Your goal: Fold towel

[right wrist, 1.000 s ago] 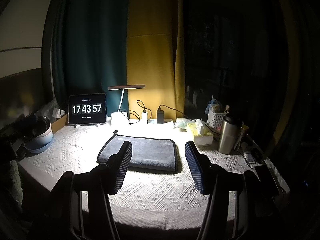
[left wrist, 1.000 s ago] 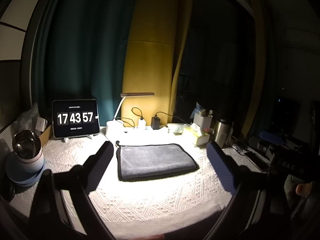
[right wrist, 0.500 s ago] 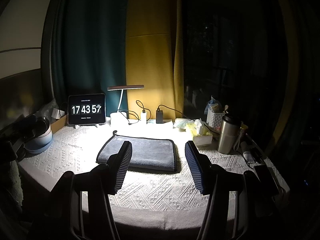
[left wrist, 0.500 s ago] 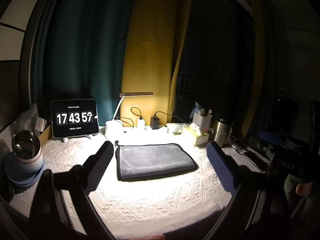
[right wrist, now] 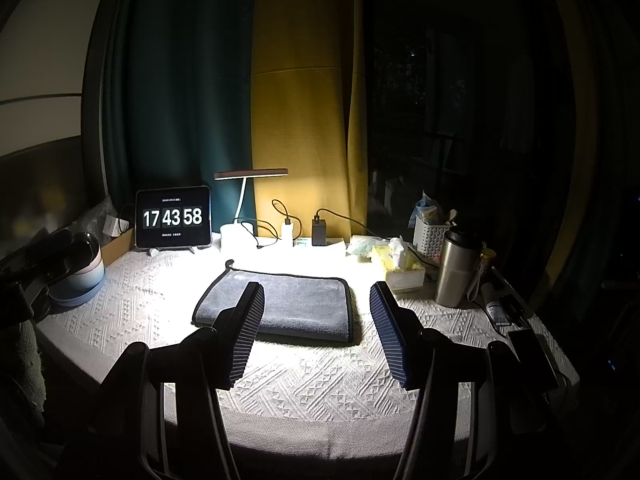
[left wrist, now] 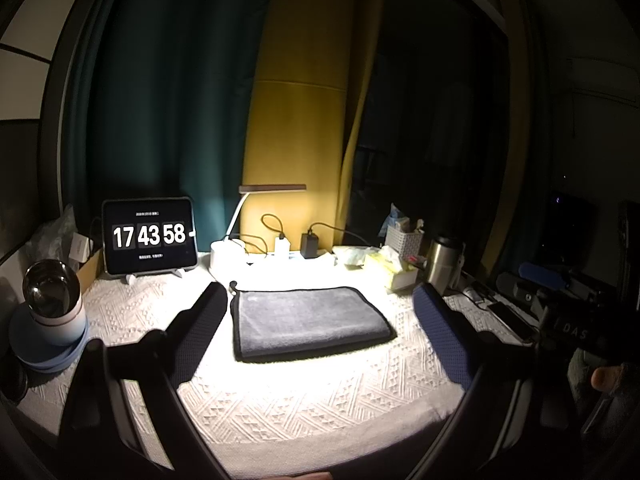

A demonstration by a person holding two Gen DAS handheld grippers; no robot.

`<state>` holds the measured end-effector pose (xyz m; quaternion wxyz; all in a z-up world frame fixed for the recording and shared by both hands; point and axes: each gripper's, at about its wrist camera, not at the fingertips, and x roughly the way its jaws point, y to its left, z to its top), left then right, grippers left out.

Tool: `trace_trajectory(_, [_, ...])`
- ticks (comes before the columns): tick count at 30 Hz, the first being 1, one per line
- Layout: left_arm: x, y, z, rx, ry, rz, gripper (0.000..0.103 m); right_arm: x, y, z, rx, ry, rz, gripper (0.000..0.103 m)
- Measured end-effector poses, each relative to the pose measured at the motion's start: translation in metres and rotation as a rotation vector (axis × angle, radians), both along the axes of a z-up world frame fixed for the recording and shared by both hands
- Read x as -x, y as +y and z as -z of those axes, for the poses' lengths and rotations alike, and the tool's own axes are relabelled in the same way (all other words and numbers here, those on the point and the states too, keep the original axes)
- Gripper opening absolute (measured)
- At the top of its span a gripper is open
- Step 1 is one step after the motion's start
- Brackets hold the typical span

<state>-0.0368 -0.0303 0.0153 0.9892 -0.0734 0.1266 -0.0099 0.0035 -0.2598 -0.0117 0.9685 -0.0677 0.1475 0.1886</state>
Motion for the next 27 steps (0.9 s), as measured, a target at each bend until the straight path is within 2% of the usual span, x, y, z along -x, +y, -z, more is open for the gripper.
trace_trajectory(27, [0.0022, -0.0045, 0.0048, 0.007, -0.013, -0.003, 0.095, 0.0006, -0.0003, 0.0011, 0.002, 0.003, 0.001, 0.058])
